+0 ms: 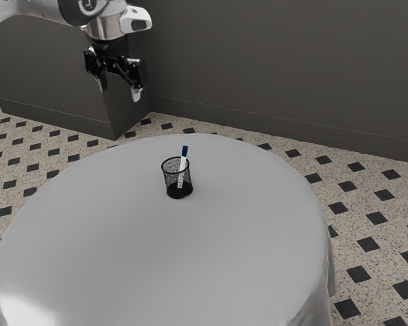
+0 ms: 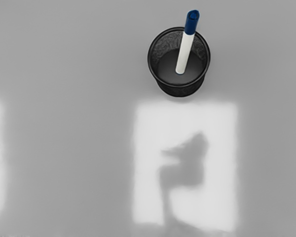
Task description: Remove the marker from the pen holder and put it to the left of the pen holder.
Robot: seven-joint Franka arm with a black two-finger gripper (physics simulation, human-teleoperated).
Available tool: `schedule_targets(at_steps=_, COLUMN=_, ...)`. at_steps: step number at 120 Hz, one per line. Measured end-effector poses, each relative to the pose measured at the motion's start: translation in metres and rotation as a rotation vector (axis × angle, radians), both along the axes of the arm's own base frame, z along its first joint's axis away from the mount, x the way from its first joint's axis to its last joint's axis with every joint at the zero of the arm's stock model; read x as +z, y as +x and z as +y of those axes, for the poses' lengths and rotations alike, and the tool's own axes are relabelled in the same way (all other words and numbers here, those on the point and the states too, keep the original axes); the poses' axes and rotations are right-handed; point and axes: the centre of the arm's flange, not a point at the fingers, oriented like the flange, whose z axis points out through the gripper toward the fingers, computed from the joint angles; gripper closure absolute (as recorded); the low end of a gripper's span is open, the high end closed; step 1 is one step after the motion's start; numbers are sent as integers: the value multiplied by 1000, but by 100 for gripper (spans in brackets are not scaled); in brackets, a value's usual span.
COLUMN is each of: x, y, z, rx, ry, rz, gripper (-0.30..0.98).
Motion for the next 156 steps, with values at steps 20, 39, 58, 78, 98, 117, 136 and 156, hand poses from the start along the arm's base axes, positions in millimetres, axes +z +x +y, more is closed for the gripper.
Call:
schedule_targets(at_steps=20, x=-30, y=14, z=2, rx=8, ry=10, rz=45, gripper=0)
schedule_targets(at_steps=39, x=-83, y=40, z=19, rx=38, ry=27, rz=86, gripper=0)
schedule_targets(at_steps=58, x=-124, y=57, z=50, rx=79, ry=27, rz=106, gripper=2)
schedule_targets(at_steps=78, x=-152, y=73, z=73, rx=61, ry=3, rz=78, gripper=10)
schedule_targets(at_steps=98, x=-175, y=88, z=69, rx=-16, ry=-26, rz=39, gripper=14)
schedule_targets(at_steps=117, x=-199, y=103, z=60, rx=-74, ry=-100, rz=-4, gripper=18)
schedule_targets(at_steps=136, x=-205, y=111, z=52, rx=-119, ry=-224, rz=-65, gripper=19)
schedule_targets(at_steps=156, x=-214, y=113, z=47, rx=-180, ry=-298, rz=-84, gripper=21)
